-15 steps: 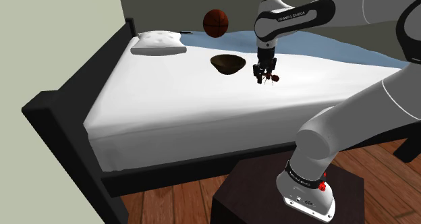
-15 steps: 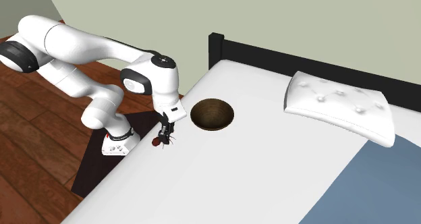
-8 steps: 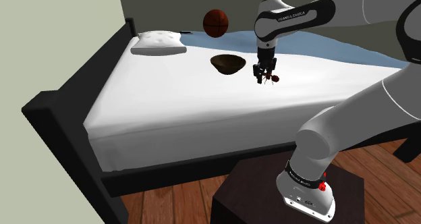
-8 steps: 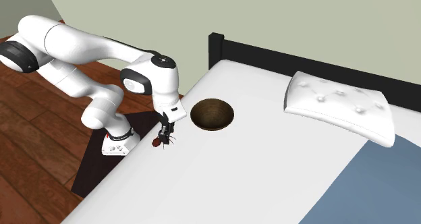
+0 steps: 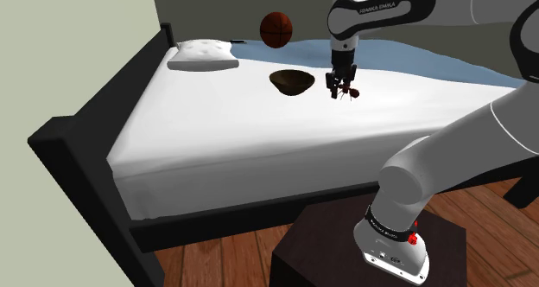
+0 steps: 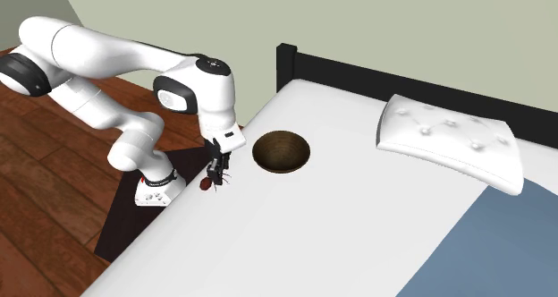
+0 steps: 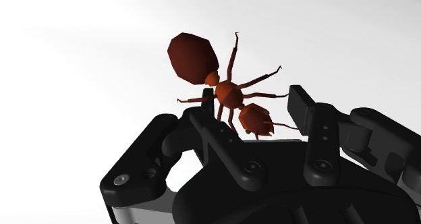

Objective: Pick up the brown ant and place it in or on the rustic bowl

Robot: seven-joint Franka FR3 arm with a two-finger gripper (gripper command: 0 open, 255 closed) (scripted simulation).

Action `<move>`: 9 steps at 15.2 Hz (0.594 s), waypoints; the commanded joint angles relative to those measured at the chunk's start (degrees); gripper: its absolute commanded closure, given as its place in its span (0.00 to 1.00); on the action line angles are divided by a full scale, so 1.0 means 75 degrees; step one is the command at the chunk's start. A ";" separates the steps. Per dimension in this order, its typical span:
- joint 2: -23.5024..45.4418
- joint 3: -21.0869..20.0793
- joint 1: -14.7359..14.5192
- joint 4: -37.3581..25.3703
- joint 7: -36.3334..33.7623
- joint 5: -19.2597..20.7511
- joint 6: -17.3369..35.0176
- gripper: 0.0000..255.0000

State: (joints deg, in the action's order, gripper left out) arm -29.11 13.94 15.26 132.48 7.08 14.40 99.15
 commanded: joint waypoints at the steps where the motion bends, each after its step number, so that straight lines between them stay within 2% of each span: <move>1: -0.0018 -0.0024 -0.0005 -0.0203 0.0030 -0.0018 -0.0222 1.00; 9: 0.0027 -0.0106 -0.0032 -0.1052 0.0141 -0.0090 -0.1021 1.00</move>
State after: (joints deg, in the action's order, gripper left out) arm -29.22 13.19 15.07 125.59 8.02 13.82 92.19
